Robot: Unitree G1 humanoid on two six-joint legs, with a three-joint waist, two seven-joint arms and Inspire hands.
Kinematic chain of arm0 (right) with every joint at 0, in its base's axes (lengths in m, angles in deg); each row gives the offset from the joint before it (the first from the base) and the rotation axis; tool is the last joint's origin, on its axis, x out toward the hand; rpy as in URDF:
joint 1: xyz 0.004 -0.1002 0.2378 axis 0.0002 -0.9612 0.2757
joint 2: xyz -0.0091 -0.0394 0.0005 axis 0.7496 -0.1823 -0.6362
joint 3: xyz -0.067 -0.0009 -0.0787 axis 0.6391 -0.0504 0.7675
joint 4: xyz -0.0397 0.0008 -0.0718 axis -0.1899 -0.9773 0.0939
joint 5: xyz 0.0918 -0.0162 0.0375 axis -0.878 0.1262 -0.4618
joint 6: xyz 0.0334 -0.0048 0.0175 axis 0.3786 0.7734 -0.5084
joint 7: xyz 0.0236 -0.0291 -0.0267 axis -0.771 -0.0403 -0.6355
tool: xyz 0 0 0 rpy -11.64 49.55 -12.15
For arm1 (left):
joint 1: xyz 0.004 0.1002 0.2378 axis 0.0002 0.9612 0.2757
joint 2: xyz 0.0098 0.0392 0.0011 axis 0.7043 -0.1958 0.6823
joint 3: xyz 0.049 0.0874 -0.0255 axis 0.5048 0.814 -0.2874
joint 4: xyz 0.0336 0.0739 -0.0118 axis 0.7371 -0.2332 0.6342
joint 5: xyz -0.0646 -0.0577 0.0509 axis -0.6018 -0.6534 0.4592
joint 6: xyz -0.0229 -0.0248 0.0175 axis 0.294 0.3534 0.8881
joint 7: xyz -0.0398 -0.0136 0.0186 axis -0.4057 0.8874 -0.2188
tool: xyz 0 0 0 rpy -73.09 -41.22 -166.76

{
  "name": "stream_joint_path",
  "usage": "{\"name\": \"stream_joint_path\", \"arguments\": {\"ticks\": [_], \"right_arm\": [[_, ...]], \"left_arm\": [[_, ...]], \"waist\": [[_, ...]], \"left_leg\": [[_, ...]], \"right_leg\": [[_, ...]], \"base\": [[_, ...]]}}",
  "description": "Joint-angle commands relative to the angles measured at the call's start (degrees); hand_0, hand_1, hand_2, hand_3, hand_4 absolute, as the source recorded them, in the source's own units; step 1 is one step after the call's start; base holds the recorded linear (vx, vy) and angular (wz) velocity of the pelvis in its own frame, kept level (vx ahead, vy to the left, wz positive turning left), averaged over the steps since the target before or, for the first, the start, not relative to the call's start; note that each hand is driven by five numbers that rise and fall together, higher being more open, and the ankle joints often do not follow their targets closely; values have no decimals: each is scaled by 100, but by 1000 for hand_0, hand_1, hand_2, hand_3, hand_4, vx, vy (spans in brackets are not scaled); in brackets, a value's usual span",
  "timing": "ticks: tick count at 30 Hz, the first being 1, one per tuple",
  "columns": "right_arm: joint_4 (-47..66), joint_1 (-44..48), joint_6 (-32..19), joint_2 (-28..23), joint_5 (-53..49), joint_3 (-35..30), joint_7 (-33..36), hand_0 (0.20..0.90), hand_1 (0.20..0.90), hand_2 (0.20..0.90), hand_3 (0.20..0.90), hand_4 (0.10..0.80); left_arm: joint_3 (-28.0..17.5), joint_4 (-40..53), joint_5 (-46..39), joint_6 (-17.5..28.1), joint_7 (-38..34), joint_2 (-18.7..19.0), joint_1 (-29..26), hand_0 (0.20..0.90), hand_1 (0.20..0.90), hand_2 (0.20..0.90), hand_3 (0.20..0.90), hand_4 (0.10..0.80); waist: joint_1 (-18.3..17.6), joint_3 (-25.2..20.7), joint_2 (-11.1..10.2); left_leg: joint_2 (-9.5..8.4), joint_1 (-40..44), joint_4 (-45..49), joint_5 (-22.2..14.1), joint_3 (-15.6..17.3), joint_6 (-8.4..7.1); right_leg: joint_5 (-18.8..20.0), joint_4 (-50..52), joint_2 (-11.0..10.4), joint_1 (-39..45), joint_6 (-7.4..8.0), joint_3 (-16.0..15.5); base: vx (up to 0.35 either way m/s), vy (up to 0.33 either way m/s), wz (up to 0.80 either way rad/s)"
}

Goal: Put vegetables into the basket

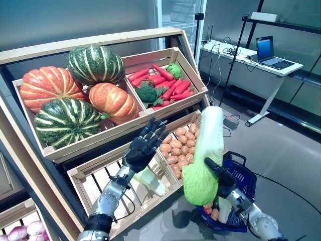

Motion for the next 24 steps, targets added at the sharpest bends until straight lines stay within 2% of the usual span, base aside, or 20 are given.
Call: {"name": "stream_joint_path", "arguments": {"ticks": [1, 4, 6, 7, 9, 12, 16, 20, 24], "right_arm": [[373, 689, -572, 292, -249, -638, -53, 300, 300, 300, 300, 400], [196, 692, -840, 148, -9, -807, 350, 300, 300, 300, 300, 400], [-230, 742, -1235, -118, 438, -968, 887, 300, 300, 300, 300, 400], [-356, 767, -1352, -174, 483, -1026, 1100, 300, 300, 300, 300, 400], [-755, 814, -1699, -328, 738, -1256, 1608, 300, 300, 300, 300, 400], [-1134, 921, -2305, -443, 1352, -1309, 2279, 300, 300, 300, 300, 400], [-1754, 1186, -2666, -527, 1465, -1308, 2866, 300, 300, 300, 300, 400], [-2230, 1532, -3008, -570, 1671, -1221, 3422, 300, 300, 300, 300, 400], [-2715, 2297, -3331, -829, 1823, -999, 4132, 300, 300, 300, 300, 400]], "left_arm": [[-322, -277, -124, 617, -153, 288, -630, 900, 900, 900, 900, 800], [-321, -453, 81, 1101, -630, 426, -590, 900, 900, 900, 900, 800], [-286, -590, 508, 1668, -1069, 580, -584, 900, 900, 900, 900, 800], [-294, -608, 716, 1806, -1210, 620, -586, 900, 900, 900, 900, 800], [-208, -624, 1533, 2323, -1676, 758, -534, 900, 900, 900, 900, 800], [30, -404, 2553, 2765, -2367, 927, -494, 900, 900, 900, 900, 800], [318, -136, 3755, 3047, -3148, 1133, -406, 900, 900, 900, 900, 800], [725, 367, 4907, 3073, -3788, 1374, -283, 900, 900, 900, 900, 800], [1211, 468, 5322, 3117, -4352, 1610, -590, 900, 900, 900, 900, 800]], "waist": [[-147, 148, -55], [-160, 165, -46], [-165, 183, -36], [-156, 192, -33], [-131, 220, -21], [-49, 311, 11], [96, 430, 60], [290, 614, 139], [447, 917, 242]], "left_leg": [[-156, 365, 54, -912, 64, 14], [-152, 349, 54, -912, 87, 7], [-147, 347, 54, -913, 108, -9], [-145, 339, 54, -905, 126, -11], [-138, 336, 54, -900, 130, -21], [-138, 279, 54, -858, 119, -21], [-138, 212, 54, -836, 70, -15], [-148, 125, 54, -778, -13, -11], [-165, -175, 54, -677, -123, -31]], "right_leg": [[-248, 34, 164, 82, -225, -59], [-243, 34, 165, 51, -216, -48], [-246, 34, 167, 44, -209, -60], [-241, 34, 167, 30, -214, -55], [-223, 34, 172, 22, -200, -69], [-184, 34, 174, -42, -212, -80], [-173, 34, 170, -101, -229, -142], [-167, 34, 156, -173, -269, -206], [-115, 34, 122, -424, -292, -268]], "base": [[-3, -36, -14], [0, -27, -9], [11, -31, -6], [21, -38, -4], [24, -45, -2], [0, -37, 0], [1, -41, -3], [13, -46, -1], [-106, -41, 0]]}}
